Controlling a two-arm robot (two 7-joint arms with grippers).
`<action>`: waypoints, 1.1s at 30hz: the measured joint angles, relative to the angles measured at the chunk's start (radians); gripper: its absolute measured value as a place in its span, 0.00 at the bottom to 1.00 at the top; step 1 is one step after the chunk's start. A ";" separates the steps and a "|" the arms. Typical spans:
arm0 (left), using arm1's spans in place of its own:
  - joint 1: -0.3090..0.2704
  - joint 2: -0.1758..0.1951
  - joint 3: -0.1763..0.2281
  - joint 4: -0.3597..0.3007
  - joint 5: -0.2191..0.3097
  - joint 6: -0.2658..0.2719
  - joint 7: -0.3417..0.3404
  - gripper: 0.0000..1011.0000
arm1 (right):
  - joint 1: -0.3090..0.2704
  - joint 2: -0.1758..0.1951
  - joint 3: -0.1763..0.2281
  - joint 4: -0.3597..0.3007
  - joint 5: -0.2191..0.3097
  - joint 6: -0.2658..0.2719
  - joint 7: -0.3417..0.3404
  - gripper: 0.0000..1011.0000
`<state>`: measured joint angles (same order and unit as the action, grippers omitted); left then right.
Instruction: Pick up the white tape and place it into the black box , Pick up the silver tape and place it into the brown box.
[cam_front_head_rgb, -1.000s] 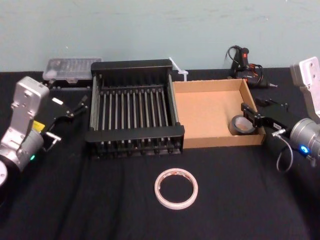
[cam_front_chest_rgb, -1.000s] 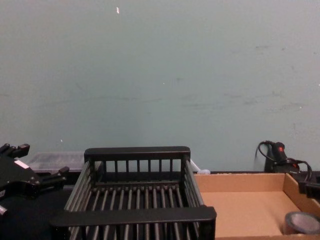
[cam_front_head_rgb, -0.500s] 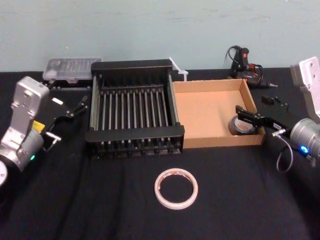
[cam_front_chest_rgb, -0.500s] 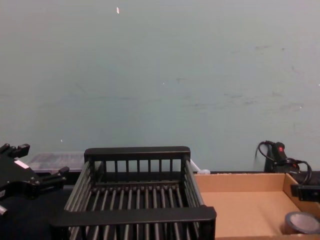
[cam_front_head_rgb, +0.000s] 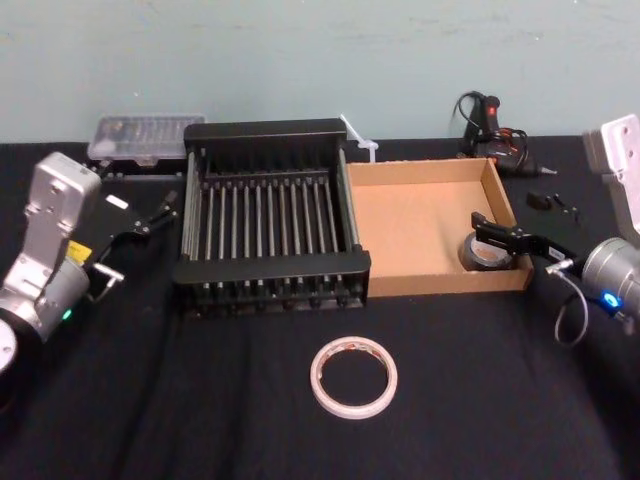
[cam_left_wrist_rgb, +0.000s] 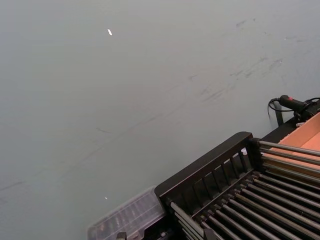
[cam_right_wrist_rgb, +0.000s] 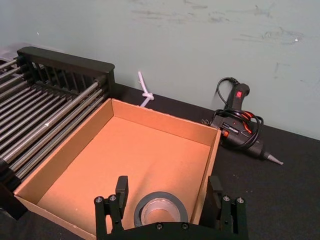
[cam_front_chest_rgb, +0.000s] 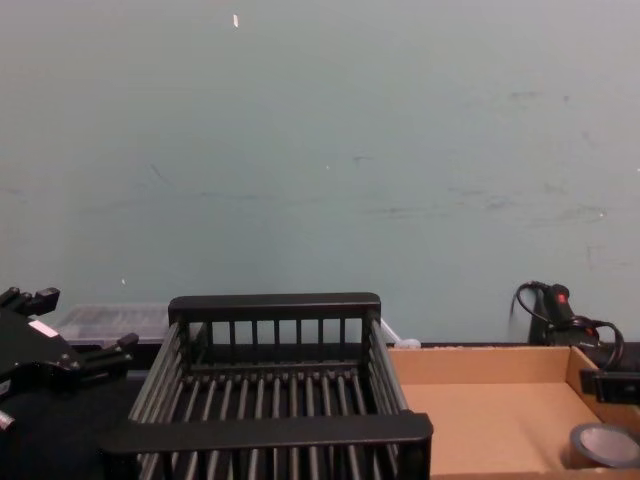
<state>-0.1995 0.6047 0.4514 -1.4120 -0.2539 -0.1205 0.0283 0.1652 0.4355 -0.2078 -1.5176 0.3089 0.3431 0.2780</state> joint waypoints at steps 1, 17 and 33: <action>0.000 0.000 0.000 0.000 0.000 0.000 0.000 0.99 | -0.001 0.000 0.001 -0.003 0.000 0.000 0.001 0.99; 0.000 0.000 0.000 0.000 0.000 0.000 0.000 0.99 | -0.087 0.048 0.012 -0.136 0.048 0.037 0.047 0.99; 0.000 0.000 0.000 0.000 0.000 0.000 0.000 0.99 | -0.140 0.136 -0.071 -0.214 0.076 0.042 0.129 0.99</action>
<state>-0.1996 0.6047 0.4514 -1.4120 -0.2539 -0.1205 0.0283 0.0256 0.5714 -0.2787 -1.7317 0.3852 0.3851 0.4071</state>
